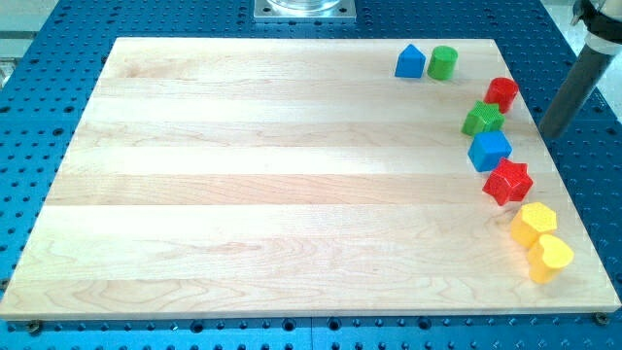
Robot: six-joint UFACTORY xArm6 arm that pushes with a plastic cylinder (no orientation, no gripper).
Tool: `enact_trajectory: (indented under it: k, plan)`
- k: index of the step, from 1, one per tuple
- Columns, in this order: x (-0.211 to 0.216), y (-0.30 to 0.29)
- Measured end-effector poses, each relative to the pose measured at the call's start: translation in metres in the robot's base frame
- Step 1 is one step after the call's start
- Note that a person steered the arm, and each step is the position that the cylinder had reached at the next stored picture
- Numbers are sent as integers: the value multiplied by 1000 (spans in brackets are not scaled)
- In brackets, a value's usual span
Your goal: Move the green star diagonally bottom left of blue triangle
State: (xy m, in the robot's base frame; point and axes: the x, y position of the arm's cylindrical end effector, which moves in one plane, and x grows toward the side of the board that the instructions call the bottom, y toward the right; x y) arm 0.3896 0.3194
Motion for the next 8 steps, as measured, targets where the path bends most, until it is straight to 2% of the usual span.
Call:
enact_trajectory:
  k: [3, 6, 8]
  plan:
    - [0, -40]
    - [22, -144]
    - [14, -109]
